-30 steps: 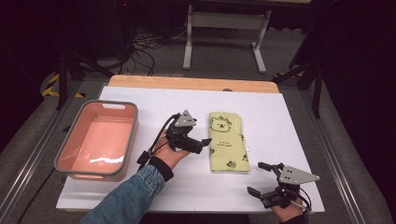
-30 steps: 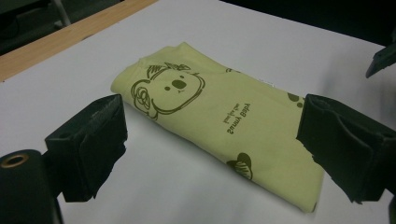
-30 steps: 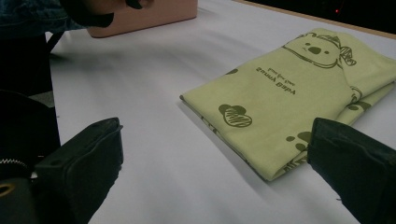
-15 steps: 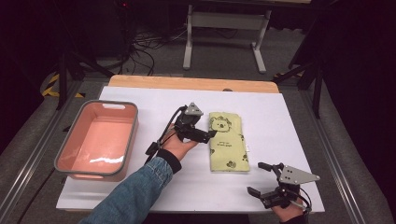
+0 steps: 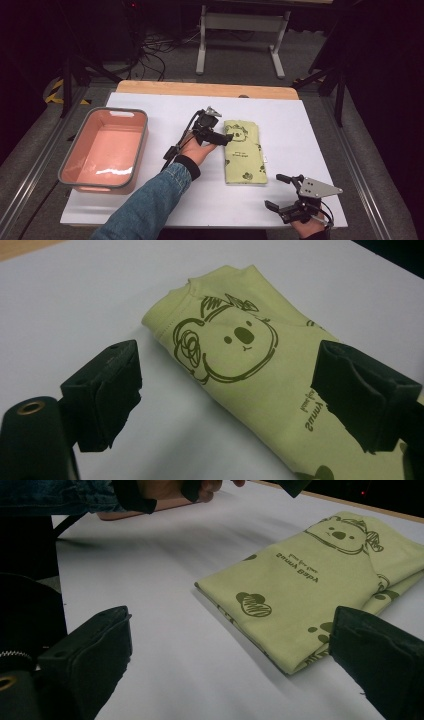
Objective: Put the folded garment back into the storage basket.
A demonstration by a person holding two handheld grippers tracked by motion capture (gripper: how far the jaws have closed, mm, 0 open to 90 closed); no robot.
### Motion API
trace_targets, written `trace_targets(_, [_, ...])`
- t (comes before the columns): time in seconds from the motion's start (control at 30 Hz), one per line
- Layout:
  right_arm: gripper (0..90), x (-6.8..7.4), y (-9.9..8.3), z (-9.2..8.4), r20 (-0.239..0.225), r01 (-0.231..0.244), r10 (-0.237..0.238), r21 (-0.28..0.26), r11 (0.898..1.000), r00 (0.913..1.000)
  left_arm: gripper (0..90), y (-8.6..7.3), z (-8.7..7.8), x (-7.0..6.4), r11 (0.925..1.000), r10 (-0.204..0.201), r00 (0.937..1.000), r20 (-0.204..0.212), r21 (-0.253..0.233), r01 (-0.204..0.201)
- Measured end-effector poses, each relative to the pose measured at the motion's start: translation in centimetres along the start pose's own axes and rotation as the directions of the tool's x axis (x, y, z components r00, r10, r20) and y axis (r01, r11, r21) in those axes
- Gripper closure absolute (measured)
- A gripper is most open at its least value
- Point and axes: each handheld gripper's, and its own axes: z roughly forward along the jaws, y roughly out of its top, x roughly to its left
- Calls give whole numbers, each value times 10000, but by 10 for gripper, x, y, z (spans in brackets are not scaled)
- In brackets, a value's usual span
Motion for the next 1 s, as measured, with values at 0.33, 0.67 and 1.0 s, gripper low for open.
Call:
trace_targets(0.33, [43,-1,0,0,-40,-5,5,-29,10000,10000,143,3,22,4,9989,-379,9992,-155,281,383])
trace_targets(0.67, [44,-1,0,-1,-72,-7,6,-39,10000,10000,157,5,40,4,9964,-611,9969,-500,551,638])
trace_targets(1.0, [45,-1,0,-1,-104,19,-19,-57,10000,9999,165,6,55,3,9927,-929,9947,-447,729,960])
